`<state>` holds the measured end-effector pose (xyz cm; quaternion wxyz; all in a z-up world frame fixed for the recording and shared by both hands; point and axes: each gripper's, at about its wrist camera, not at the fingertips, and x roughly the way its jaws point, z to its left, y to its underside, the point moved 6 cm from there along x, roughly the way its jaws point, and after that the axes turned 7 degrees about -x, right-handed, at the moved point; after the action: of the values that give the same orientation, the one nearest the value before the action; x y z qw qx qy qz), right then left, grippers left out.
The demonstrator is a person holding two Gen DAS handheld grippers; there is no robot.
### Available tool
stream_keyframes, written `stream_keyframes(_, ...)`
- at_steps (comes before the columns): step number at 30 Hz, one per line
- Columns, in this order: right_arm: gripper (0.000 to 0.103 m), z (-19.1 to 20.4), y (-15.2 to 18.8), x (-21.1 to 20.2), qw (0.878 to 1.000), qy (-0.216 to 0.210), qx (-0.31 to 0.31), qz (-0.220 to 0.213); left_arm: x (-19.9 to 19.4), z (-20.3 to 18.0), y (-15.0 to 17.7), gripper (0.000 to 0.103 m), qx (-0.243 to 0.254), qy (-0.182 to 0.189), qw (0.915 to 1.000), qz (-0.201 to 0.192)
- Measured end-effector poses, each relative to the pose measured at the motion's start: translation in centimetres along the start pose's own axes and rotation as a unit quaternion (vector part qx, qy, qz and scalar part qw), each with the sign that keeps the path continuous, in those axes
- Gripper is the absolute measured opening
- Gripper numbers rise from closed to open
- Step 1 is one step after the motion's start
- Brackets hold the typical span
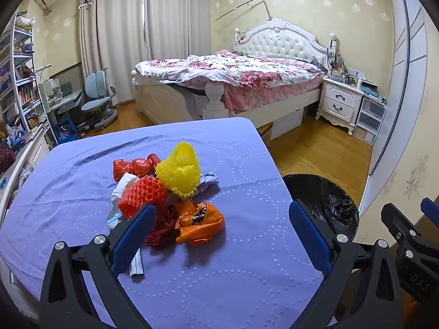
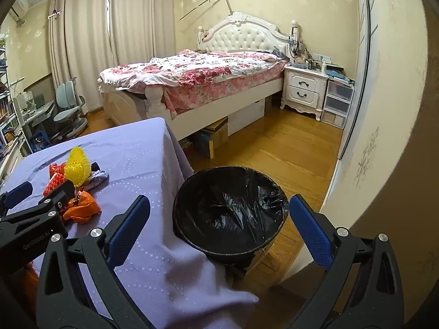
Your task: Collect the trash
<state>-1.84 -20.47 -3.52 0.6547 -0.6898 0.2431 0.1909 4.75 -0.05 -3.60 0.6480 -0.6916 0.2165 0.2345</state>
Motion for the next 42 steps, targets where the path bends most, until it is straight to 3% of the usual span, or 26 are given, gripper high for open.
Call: stream_keyframes(42, 0.099, -1.9, 1.1, 0.0, 1.000, 0.007, 0.025, 0.015, -0.6, -0.7, 0.3, 0.097, 0.011, 0.003, 0.9999, -0.007)
